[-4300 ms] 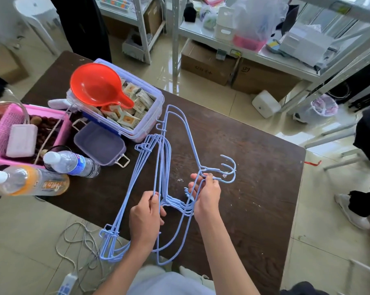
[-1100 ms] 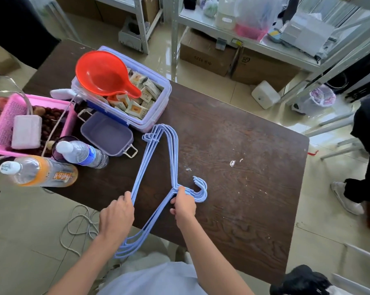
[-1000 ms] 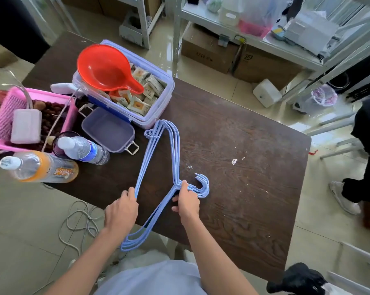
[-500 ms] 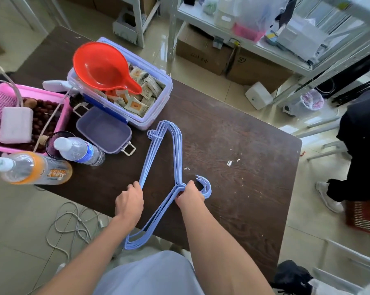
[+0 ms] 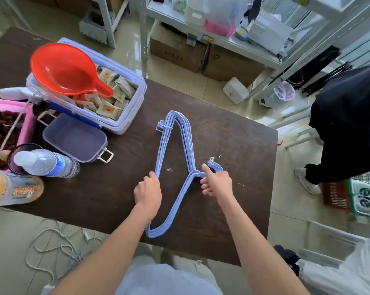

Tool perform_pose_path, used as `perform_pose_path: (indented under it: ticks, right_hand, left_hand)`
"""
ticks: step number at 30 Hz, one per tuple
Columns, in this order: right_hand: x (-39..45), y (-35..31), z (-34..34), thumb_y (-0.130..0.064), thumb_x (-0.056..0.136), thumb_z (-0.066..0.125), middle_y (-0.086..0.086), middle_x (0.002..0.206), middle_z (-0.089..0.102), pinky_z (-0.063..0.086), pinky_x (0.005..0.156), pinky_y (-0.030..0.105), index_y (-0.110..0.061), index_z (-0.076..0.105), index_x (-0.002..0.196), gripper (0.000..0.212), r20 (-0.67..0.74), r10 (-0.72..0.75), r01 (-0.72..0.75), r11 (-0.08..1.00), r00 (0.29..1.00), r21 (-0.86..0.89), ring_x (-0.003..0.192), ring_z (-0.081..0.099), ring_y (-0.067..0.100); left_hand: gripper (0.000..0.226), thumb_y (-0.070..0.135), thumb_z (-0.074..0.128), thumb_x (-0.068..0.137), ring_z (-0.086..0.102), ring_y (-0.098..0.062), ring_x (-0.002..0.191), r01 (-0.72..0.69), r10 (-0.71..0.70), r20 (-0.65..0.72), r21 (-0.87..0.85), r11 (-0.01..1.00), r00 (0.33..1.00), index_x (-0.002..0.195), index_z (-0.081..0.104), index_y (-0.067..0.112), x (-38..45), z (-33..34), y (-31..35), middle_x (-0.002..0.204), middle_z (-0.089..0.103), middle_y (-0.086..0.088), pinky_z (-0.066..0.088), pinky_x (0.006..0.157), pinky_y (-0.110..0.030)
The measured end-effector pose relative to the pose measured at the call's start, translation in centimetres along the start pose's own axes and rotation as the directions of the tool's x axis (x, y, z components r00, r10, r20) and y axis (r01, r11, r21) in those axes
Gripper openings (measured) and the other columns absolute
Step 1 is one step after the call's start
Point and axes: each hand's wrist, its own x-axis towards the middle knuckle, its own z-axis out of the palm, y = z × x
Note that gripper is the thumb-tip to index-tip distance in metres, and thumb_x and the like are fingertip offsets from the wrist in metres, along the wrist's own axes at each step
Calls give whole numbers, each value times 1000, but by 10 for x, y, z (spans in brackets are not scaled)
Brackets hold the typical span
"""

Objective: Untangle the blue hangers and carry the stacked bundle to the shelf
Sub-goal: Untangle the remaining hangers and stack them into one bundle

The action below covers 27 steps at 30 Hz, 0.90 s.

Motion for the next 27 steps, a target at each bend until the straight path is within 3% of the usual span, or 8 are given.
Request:
perform_pose_path:
  ticks: [2,4,7,9,12,18,21,27]
  right_hand:
    - [3,0,-13,-56,91,66,4,73,76,55,68,34,-16,79,77,45,-232,-396,269,859,888,-435,74,74,28]
    - [12,-1,-19,-49,89,73,1,96,72,53,72,37,-21,78,102,32,-104,-670,450,597,735,-665,94,69,26]
    - [31,-2,-9,-46,87,76,3,116,61,54,80,43,-16,69,117,43,348,-645,574,173,680,-801,111,61,26]
    - [39,-3,3,-34,92,72,6,113,62,52,81,42,-12,69,108,27,456,-628,596,16,631,-803,110,61,28]
    - [50,-7,11,-15,88,76,7,95,67,53,64,40,-10,71,89,7,444,-675,635,48,589,-771,93,67,29]
    - [59,13,20,-5,54,97,4,68,59,35,39,30,-12,63,62,36,354,-765,643,101,538,-759,59,64,26]
    - [61,13,27,5,57,90,8,71,60,31,39,29,-7,64,67,31,351,-736,632,133,579,-764,61,66,30]
    - [77,1,14,-11,73,86,11,79,64,55,57,44,-6,67,80,20,535,-695,744,-1,480,-668,70,69,36]
  left_hand:
    - [18,23,58,98,75,-25,92,6,-6,10,15,1000,1000,113,54,13,1,0,-2,100,72,-7,54,65,-31]
    - [17,22,53,99,74,-25,92,24,-26,40,33,999,999,109,59,11,2,2,-5,99,73,-8,49,61,-31]
    - [24,27,53,100,72,-21,90,16,-28,90,136,991,996,110,67,10,2,1,-2,98,72,-6,43,57,-29]
    - [24,28,54,100,71,-20,89,21,-41,110,177,984,993,110,69,14,1,-1,1,97,71,-5,44,58,-30]
    - [23,27,56,101,73,-19,84,57,-74,86,185,981,994,108,72,13,-4,1,5,91,72,-3,55,61,-29]
    - [21,26,62,99,73,-18,83,56,-71,58,231,971,996,112,72,13,-6,3,10,92,73,-3,58,64,-28]
    - [24,27,58,99,72,-21,91,89,-113,103,216,972,988,115,69,14,2,0,9,99,72,-5,48,61,-30]
    - [25,26,63,97,69,-25,99,168,-190,141,152,974,972,116,66,11,13,0,11,106,70,-9,55,71,-35]
